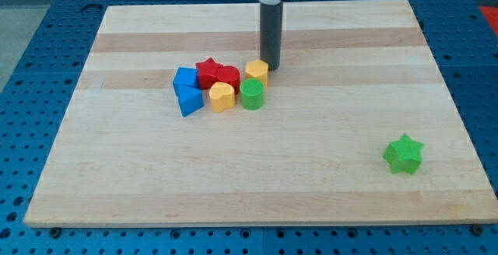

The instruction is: Point your arm at the green star

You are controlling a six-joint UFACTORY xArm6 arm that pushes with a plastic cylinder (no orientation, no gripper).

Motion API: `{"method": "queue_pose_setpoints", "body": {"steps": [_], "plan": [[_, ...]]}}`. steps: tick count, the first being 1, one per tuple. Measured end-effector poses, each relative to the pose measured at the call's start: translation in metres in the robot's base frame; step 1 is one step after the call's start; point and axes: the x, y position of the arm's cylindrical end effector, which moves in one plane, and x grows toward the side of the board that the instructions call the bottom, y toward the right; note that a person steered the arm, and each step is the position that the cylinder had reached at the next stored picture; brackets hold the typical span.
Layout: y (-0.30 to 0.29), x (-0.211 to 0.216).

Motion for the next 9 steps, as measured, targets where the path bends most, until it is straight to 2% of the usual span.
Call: {"method": "queue_pose_setpoints", "body": {"steps": [2, 4, 5, 6, 9], "plan": [[-0.037, 0.031], [0.046, 0.018], [0.110, 0.021], [0.116, 0.039], [0.116, 0.054]]}}
